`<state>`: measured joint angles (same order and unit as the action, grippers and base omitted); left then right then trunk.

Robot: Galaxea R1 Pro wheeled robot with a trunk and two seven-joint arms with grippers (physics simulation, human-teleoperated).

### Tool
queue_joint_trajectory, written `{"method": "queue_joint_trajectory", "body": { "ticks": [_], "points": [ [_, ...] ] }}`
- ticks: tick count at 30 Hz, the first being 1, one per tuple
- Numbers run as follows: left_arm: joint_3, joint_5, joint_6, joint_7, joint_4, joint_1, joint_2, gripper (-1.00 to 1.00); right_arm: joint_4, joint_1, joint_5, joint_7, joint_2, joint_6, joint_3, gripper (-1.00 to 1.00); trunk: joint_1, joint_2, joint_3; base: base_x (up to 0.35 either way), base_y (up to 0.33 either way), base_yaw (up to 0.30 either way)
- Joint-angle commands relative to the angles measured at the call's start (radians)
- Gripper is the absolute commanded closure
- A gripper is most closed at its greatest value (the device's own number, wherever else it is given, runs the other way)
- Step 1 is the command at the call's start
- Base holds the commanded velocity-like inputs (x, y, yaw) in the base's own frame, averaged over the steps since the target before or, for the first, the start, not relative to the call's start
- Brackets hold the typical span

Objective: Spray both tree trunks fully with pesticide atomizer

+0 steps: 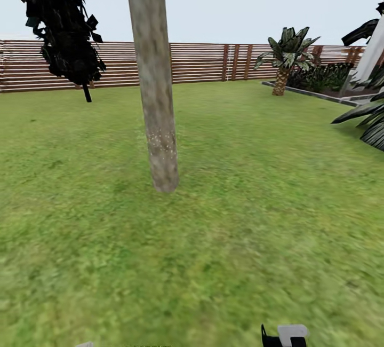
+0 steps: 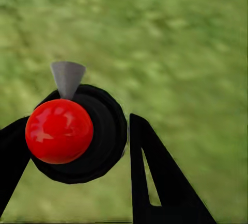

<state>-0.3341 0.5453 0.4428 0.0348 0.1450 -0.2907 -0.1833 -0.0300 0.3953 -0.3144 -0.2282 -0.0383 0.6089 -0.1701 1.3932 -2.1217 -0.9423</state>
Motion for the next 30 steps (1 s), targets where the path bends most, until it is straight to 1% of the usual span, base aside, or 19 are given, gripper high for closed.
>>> {"method": "queue_joint_trajectory", "body": {
  "ticks": [1, 12, 17, 28, 30],
  "points": [
    [-0.008, 0.005, 0.003, 0.004, 0.000, -0.001, 0.000, 1.00, 0.001, 0.000, -0.011, -0.005, 0.000, 0.002, -0.006, -1.00, 0.000, 0.000, -0.001, 0.000, 0.000, 0.279],
    [-0.008, 0.005, 0.004, 0.003, -0.001, -0.001, 0.004, 1.00, 0.001, 0.000, -0.011, -0.004, 0.000, 0.002, -0.006, -1.00, 0.000, 0.000, -0.001, -0.002, 0.000, 0.279],
    [-0.008, 0.005, 0.004, 0.004, -0.001, -0.001, 0.007, 1.00, 0.001, 0.000, -0.011, -0.003, 0.000, 0.003, -0.006, -1.00, 0.000, 0.000, -0.001, -0.309, -0.036, 0.279],
    [-0.008, 0.005, 0.004, 0.004, -0.001, -0.001, 0.007, 1.00, 0.001, 0.000, -0.011, -0.003, 0.000, 0.002, -0.006, -1.00, 0.000, 0.000, -0.001, -0.259, -0.214, 0.279],
    [-0.008, 0.005, 0.004, 0.004, -0.001, -0.001, 0.007, 1.00, 0.001, 0.000, -0.011, -0.003, 0.000, 0.002, -0.006, -1.00, 0.000, 0.000, -0.001, -0.298, -0.094, 0.279]
  ]
}}
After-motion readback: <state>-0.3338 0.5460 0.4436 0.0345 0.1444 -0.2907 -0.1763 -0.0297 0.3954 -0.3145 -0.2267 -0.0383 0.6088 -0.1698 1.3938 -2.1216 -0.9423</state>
